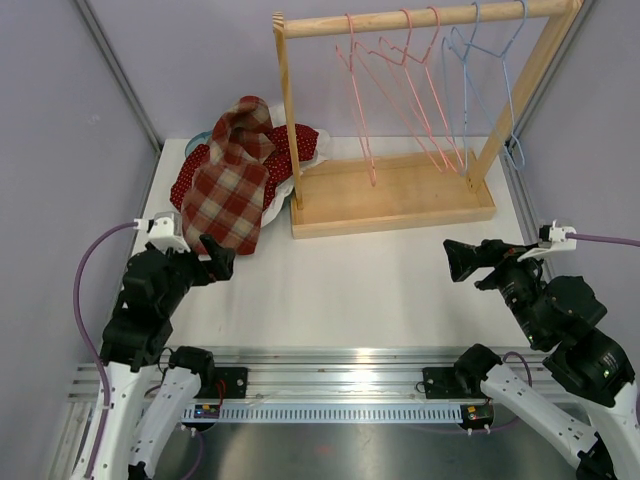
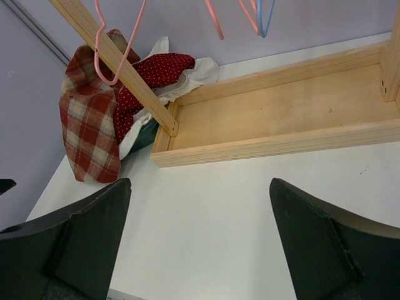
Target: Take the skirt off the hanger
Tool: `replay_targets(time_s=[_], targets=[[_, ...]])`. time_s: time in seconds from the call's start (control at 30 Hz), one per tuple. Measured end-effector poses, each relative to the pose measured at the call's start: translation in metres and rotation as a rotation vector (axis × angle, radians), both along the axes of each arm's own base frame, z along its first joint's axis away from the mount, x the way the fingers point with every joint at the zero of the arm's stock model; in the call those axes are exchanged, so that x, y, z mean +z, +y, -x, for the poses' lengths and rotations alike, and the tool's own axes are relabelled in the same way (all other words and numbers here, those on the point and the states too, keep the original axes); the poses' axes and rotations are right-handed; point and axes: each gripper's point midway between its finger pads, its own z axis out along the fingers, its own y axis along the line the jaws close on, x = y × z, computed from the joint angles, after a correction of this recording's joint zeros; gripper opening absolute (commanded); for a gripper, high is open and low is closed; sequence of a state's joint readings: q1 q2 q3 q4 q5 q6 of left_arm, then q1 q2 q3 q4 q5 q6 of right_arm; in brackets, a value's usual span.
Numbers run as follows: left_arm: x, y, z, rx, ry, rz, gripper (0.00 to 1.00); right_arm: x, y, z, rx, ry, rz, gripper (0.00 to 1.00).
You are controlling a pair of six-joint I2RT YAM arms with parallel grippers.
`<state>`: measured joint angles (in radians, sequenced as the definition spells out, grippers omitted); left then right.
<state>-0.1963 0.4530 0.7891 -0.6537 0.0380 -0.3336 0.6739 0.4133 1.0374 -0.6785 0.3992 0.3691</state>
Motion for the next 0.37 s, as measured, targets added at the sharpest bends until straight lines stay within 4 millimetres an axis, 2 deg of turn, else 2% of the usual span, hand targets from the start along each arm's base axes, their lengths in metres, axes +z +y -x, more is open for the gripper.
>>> replay_targets(time_s=[0.17, 0.37], targets=[[-0.011, 0.015, -0.013, 0.082, 0.097, -0.069, 0.99, 0.001, -0.001, 0.001, 0.001, -0.008, 0.006, 0.99], [0.005, 0.032, -0.023, 0.165, 0.097, -0.134, 0.99, 0.008, -0.005, 0.007, 0.007, -0.042, -0.013, 1.00]])
